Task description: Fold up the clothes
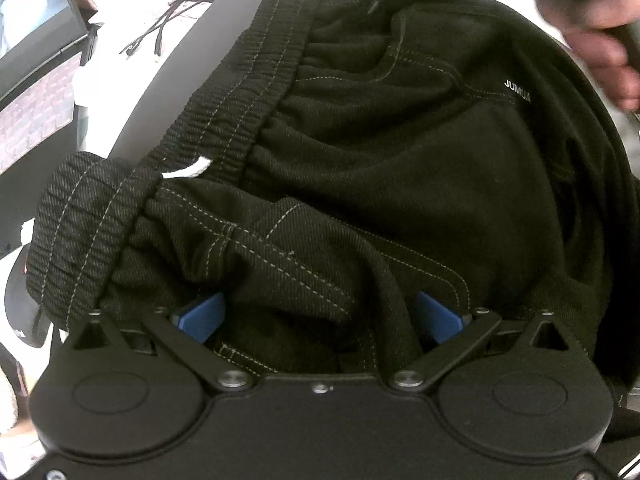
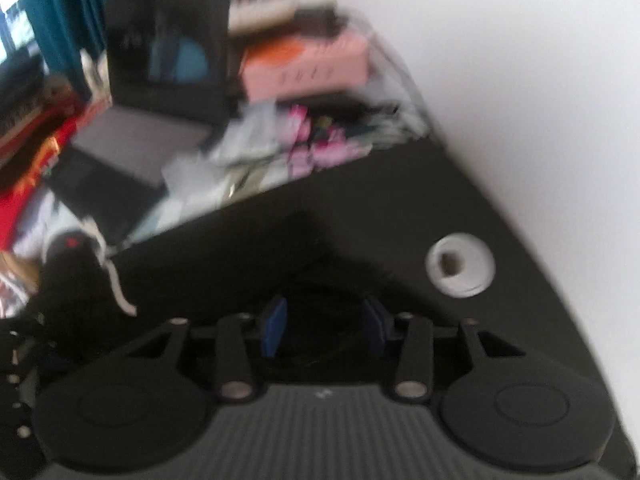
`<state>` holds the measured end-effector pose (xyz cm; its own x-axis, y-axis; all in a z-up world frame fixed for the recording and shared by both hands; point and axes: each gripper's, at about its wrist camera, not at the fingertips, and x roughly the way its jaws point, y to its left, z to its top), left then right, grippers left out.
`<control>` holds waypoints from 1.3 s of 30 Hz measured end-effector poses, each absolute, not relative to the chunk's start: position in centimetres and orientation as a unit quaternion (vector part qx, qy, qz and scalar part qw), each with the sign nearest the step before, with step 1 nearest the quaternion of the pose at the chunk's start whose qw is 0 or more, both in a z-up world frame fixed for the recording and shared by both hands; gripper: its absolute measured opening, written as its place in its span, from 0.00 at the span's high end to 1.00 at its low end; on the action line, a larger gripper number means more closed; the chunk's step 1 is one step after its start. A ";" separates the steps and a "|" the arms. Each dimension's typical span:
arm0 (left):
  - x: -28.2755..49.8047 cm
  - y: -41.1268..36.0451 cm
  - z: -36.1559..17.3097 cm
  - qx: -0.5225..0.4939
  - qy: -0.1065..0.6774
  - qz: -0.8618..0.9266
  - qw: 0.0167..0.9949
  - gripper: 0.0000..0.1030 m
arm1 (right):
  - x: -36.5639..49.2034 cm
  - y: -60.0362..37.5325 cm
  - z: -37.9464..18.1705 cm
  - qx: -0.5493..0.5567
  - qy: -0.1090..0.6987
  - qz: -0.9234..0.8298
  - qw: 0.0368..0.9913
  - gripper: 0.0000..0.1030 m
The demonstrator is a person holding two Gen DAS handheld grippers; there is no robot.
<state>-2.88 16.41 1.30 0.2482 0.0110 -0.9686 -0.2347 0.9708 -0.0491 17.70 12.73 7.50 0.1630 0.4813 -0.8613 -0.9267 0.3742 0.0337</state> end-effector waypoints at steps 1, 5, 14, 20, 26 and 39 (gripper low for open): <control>-3.1 16.2 1.2 -0.086 0.608 0.078 0.786 0.00 | 18.0 13.1 6.7 -0.271 0.427 0.481 0.716 0.60; -4.0 14.1 2.2 -0.057 0.604 0.076 0.791 0.00 | 19.9 14.3 4.8 -0.262 0.442 0.450 0.730 0.63; -3.1 15.2 1.7 -0.016 0.601 0.078 0.795 0.00 | 21.7 16.7 4.2 -0.243 0.435 0.419 0.759 0.63; -3.2 15.5 1.4 -0.004 0.602 0.067 0.796 0.00 | 21.7 14.5 5.3 -0.170 0.439 0.413 0.780 0.42; -2.9 15.7 1.3 -0.010 0.609 0.077 0.790 0.00 | 20.5 3.7 10.3 -0.080 0.413 0.413 0.808 0.40; -1.1 8.3 5.6 0.073 0.546 0.071 0.832 0.00 | 9.8 -27.1 10.3 0.011 0.416 0.171 0.893 0.40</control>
